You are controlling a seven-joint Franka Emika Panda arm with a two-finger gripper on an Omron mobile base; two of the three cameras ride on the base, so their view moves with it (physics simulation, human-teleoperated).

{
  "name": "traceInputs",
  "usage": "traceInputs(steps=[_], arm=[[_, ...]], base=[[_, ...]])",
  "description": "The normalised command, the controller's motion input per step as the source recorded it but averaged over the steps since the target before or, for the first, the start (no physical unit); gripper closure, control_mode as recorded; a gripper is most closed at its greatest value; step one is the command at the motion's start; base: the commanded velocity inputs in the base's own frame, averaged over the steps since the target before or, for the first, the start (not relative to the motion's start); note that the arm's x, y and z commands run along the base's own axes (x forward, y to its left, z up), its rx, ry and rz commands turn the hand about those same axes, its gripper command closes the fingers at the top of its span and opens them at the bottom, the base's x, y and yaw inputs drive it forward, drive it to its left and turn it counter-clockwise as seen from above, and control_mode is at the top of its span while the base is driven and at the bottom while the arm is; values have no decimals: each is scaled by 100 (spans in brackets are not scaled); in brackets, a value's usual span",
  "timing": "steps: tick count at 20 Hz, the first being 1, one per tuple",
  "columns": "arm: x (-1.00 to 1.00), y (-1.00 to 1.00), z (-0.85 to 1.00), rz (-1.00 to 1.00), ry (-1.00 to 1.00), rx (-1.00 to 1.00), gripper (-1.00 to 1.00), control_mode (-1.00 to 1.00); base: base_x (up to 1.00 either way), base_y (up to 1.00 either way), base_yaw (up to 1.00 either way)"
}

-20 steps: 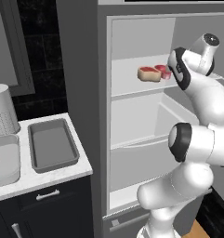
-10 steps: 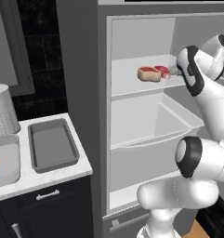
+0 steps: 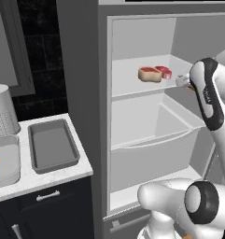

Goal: Place one carrot and one steak in each tupperware on the nearby counter, to pack two identical lunches.

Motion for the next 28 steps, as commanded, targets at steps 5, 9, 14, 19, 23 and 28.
traceInputs(steps=[5, 9, 14, 19, 23, 28], arm=[[-100, 25, 8, 0, 0, -1, 100, -100], [-96, 23, -3, 0, 0, -2, 100, -100], [-95, 32, -22, 4, 0, -2, 100, -100], [-20, 13, -5, 3, 0, 0, 100, 100], [0, 0, 0, 0, 0, 0, 100, 100], [0, 0, 0, 0, 0, 0, 100, 100]], base=[[0, 0, 0], [0, 0, 0], [0, 0, 0], [-75, 76, 11], [-72, 100, 12], [8, 100, 1]])
